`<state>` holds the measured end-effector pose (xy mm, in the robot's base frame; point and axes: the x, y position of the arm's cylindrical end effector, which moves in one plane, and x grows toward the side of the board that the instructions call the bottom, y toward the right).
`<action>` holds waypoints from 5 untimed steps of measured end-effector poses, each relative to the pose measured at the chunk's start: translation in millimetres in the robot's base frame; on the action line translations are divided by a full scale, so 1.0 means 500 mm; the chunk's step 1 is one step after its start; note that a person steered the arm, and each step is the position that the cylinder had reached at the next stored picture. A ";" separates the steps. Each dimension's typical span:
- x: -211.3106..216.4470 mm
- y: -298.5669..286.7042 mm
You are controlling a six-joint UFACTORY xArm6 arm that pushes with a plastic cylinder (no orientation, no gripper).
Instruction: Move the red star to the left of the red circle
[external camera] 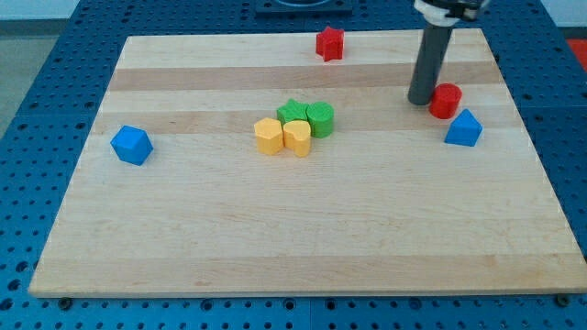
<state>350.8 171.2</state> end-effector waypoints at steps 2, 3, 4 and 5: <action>-0.007 0.033; -0.034 -0.016; -0.039 -0.109; -0.054 -0.222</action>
<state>323.8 60.1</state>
